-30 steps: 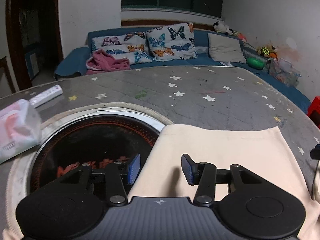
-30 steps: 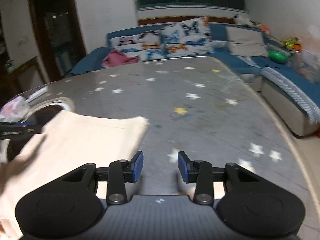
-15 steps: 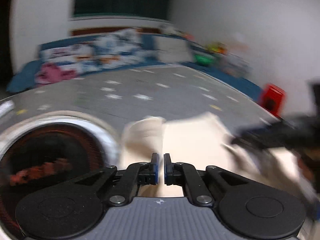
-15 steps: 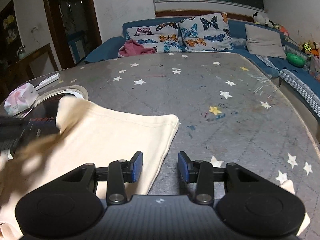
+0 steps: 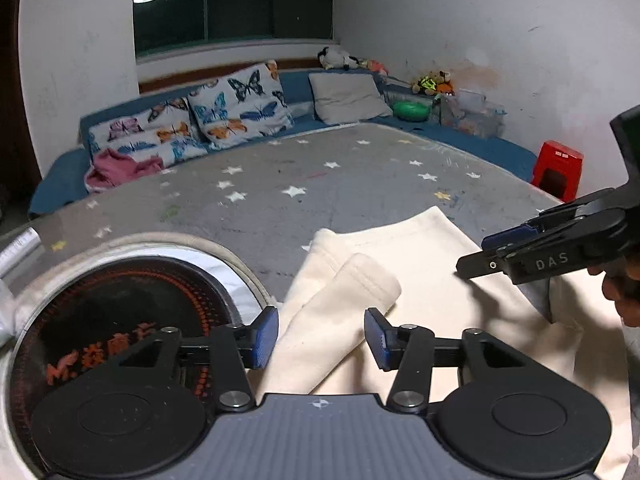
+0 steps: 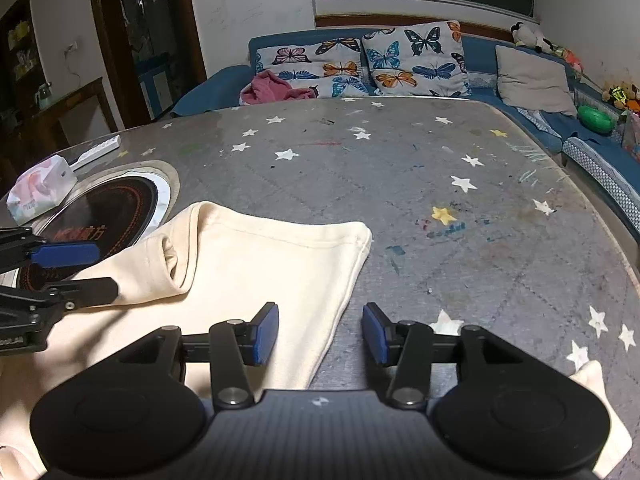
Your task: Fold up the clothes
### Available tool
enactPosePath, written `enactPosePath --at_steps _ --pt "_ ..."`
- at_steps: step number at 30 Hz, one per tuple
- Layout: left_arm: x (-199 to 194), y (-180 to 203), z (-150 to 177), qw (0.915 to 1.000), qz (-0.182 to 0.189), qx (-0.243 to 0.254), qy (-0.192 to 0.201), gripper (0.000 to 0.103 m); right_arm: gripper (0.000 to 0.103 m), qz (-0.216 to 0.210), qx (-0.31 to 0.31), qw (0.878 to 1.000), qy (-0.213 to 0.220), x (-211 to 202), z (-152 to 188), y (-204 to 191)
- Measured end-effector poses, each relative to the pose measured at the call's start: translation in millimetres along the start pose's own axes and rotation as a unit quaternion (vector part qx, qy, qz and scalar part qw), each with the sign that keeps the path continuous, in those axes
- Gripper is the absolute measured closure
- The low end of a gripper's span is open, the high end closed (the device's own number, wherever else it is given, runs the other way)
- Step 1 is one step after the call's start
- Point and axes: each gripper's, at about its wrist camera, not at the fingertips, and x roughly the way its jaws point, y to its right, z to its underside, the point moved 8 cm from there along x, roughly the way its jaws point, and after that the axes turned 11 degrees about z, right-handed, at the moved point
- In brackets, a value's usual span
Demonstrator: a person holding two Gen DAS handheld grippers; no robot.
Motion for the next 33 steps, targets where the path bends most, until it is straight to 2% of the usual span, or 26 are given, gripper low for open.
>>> enactPosePath --at_steps 2,3,4,6,9,14,20,33 --pt "5.3 3.2 2.2 0.9999 0.003 0.014 -0.006 0.074 0.055 0.001 -0.002 1.000 0.000 0.9 -0.5 -0.4" --pt "6.9 3.9 3.1 0.9997 0.000 0.021 -0.007 0.087 0.055 0.002 -0.002 1.000 0.000 1.4 -0.7 -0.6" --pt "6.6 2.2 3.5 0.9997 -0.005 0.023 -0.006 0.094 0.055 0.002 -0.003 1.000 0.000 1.9 -0.9 -0.9" --pt "1.9 -7.6 1.3 0.9999 -0.014 0.005 0.006 0.099 0.055 0.003 -0.005 1.000 -0.001 2.8 -1.4 -1.3" --pt "-9.3 -32.4 -5.8 0.9975 -0.060 -0.024 0.028 0.100 0.055 0.005 -0.007 1.000 -0.001 4.2 -2.0 -1.9" --pt "-25.3 -87.6 -8.0 0.9850 -0.143 -0.087 0.041 0.100 0.052 0.007 -0.010 1.000 0.003 5.9 -5.8 -4.7" --pt "-29.3 -116.2 3.8 0.9785 -0.159 -0.128 0.025 0.099 0.052 0.010 -0.026 0.999 0.020 4.6 -12.5 -15.0" --pt "-17.0 -133.6 12.0 0.9749 -0.175 -0.137 0.004 0.098 0.052 -0.032 -0.049 0.998 0.027 21.3 -27.9 -46.0"
